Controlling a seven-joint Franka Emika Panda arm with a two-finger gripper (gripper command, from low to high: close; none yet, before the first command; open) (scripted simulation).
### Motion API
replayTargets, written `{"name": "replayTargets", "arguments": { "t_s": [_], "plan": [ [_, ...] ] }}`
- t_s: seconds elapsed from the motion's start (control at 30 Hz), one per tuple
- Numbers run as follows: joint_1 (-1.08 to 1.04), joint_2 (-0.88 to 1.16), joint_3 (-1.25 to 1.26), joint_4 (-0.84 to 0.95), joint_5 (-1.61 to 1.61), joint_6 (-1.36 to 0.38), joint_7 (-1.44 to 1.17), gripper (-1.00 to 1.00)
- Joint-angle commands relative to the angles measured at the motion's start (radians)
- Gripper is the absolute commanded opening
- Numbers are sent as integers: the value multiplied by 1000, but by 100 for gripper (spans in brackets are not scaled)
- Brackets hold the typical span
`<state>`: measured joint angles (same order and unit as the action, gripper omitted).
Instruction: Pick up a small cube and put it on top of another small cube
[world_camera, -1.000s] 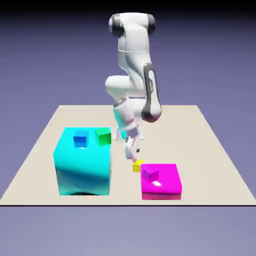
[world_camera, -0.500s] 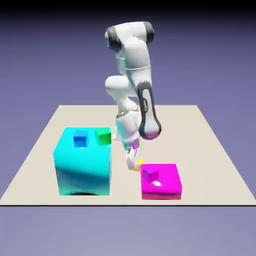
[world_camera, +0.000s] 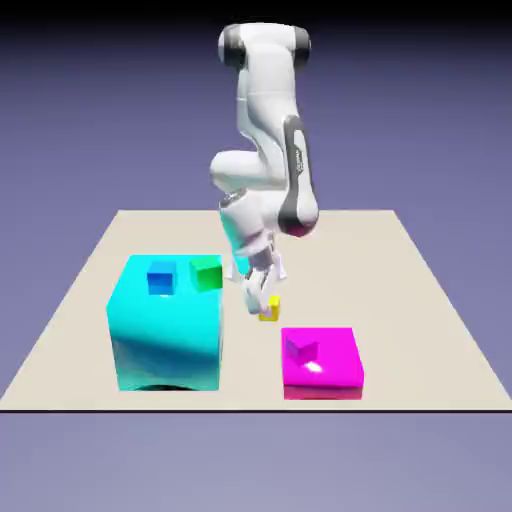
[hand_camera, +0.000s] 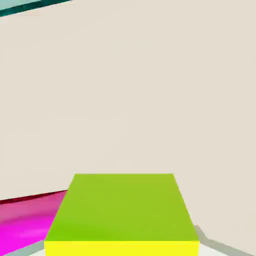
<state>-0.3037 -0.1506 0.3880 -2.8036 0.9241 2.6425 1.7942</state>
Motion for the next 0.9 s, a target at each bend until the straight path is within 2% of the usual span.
{"name": "replayTargets", "arguments": {
  "t_s": [0.0, 0.27, 0.47, 0.6, 0.77, 0.8, 0.87],
  "plan": [
    [-15, -14, -6, 34, -44, -44, 33, -100],
    [-144, -120, -55, 302, -389, -385, 301, -100],
    [-345, -176, -167, 487, -602, -612, 562, -100],
    [-417, -158, -223, 476, -568, -592, 601, -100],
    [-396, -74, -194, 377, -533, -405, 577, -100],
    [-396, -74, -194, 377, -533, -405, 577, 100],
    [-401, -94, -201, 400, -542, -449, 582, 100]
  ]
}}
